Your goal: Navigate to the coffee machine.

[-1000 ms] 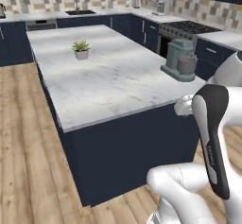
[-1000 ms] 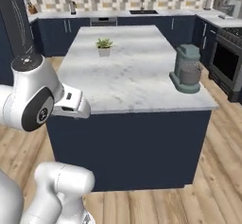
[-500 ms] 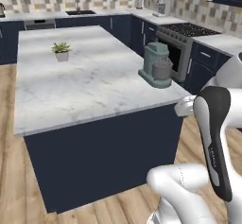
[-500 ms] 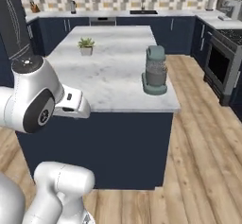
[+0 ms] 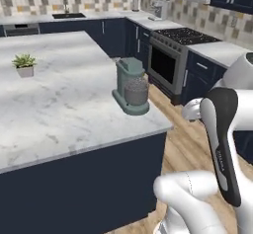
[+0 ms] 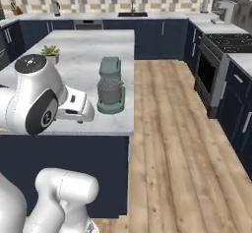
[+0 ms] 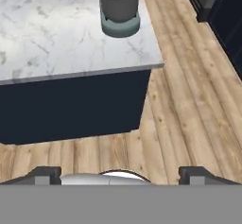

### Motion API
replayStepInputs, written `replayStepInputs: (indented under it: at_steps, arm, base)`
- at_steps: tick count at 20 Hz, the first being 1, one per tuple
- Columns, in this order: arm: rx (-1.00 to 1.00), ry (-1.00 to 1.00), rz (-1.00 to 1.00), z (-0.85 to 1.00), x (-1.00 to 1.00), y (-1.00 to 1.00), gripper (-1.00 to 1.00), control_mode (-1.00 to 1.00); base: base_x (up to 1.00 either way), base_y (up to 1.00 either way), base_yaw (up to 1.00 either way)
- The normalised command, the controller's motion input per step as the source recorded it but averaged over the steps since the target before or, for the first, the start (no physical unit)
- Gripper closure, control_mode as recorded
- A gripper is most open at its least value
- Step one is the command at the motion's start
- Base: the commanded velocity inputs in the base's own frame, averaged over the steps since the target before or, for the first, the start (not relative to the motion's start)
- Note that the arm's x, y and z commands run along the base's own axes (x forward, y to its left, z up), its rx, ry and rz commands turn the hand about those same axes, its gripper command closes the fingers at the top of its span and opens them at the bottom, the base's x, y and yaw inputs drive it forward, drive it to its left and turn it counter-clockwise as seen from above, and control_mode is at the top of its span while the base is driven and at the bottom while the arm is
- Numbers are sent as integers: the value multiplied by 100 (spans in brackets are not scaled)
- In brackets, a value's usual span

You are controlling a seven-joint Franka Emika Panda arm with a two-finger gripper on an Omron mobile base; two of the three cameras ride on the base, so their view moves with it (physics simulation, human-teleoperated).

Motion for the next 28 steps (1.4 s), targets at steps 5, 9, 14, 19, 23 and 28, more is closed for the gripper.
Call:
replayStepInputs:
  at_steps: [5,9,14,19,23,28]
  arm:
    - [0,0,0,0,0,0,-100,100]
    - [0,0,0,0,0,0,-100,100]
    - [0,0,0,0,0,0,-100,100]
    - [0,0,0,0,0,0,-100,100]
    - [0,0,0,0,0,0,-100,100]
    - [0,0,0,0,0,0,-100,100]
  base:
    - [0,-100,0]
    - [1,-100,0]
    - [52,-100,7]
    - [100,-98,23]
    - [100,-45,28]
    - [100,27,28]
